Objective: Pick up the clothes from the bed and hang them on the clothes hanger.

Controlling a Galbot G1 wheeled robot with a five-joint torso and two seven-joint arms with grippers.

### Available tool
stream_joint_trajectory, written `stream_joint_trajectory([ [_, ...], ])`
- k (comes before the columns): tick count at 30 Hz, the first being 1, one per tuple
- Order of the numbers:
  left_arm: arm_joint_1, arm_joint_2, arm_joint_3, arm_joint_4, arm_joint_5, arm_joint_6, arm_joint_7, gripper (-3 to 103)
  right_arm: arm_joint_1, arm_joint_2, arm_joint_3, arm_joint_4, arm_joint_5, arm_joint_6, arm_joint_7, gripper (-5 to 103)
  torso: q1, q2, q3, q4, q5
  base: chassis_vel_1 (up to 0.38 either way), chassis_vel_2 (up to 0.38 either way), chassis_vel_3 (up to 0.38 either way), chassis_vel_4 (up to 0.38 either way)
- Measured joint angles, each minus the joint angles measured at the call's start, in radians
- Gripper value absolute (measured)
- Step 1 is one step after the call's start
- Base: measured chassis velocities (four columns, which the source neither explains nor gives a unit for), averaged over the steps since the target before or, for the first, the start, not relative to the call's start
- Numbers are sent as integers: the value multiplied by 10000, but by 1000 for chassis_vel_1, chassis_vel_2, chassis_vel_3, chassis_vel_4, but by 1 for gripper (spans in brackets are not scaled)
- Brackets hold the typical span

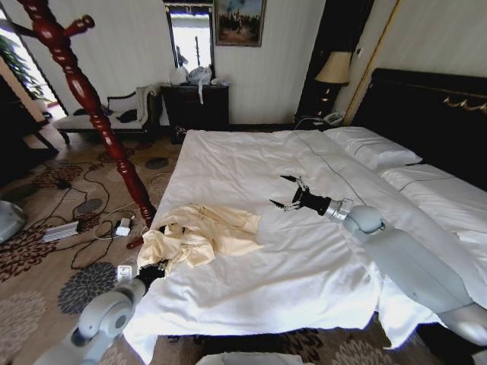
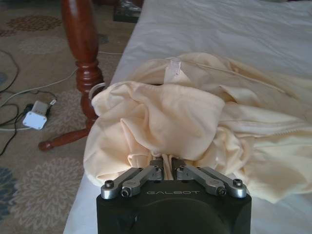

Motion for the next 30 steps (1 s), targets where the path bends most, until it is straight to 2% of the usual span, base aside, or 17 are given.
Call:
stream_joint_trajectory([
  [1,-50,-360,-204,127,-151,14,-50,18,35,-1,-47,-29,-4,10,-2,100,0,0,1,1,1,0,0,0,0],
  [3,-258,-807,-264,419,-427,58,-72,28,122,17,-151,-70,-3,12,-3,100,0,0,1,0,-4,0,0,0,0],
  [5,-325,-901,-241,492,-504,68,-71,28,145,24,-179,-81,-1,13,-1,100,1,0,1,1,-3,0,0,0,0],
  [8,-731,-1298,-65,969,-798,95,-39,44,200,25,-255,-91,3,12,4,100,3,0,1,0,-2,0,0,0,0],
  [10,-749,-1315,-65,987,-818,103,-41,44,200,22,-255,-91,4,12,5,100,3,-1,1,0,-2,0,0,0,0],
  [11,-867,-1450,-130,1108,-1118,212,-90,55,170,-18,-250,-85,5,22,6,100,3,0,2,-1,-2,0,0,0,0],
  [12,-910,-1516,-245,1114,-1463,350,-192,60,131,-66,-221,-83,5,51,6,100,3,0,2,-1,-2,0,0,0,0],
  [13,-931,-1554,-353,1109,-1814,473,-283,60,98,-109,-187,-84,2,77,6,100,3,0,1,-1,-1,0,0,0,0],
  [14,-931,-1554,-353,1109,-1814,473,-283,60,98,-109,-187,-84,2,77,6,100,3,0,1,-1,-1,0,0,0,0],
  [18,-1203,-1654,-284,1339,-2149,641,-350,82,46,-204,-74,-132,-23,122,2,100,2,0,1,0,0,0,0,0,0],
  [19,-1203,-1654,-284,1339,-2149,641,-350,82,46,-204,-74,-132,-23,122,2,100,2,0,1,0,0,0,0,0,0],
  [21,-1602,-1872,-60,1720,-2286,639,-310,93,128,-197,-118,-149,-20,122,6,100,3,0,1,1,-1,0,0,0,0],
  [23,-1879,-2092,73,2067,-2416,595,-181,97,193,-180,-217,-156,-7,113,19,100,2,-1,1,0,1,0,0,0,0],
  [25,-1897,-2111,81,2095,-2422,593,-166,97,201,-177,-229,-157,-6,111,21,100,3,0,1,0,1,0,0,0,0],
  [26,-2012,-2263,122,2338,-2403,518,50,102,225,-166,-283,-173,-1,101,33,100,3,0,1,2,1,0,0,0,0],
  [29,-2057,-2358,131,2489,-2285,404,266,100,226,-156,-309,-210,1,95,43,100,2,0,1,2,0,0,0,0,0],
  [30,-2067,-2383,128,2530,-2218,331,390,95,221,-149,-319,-237,0,93,47,100,2,0,1,3,-2,0,0,0,0],
])
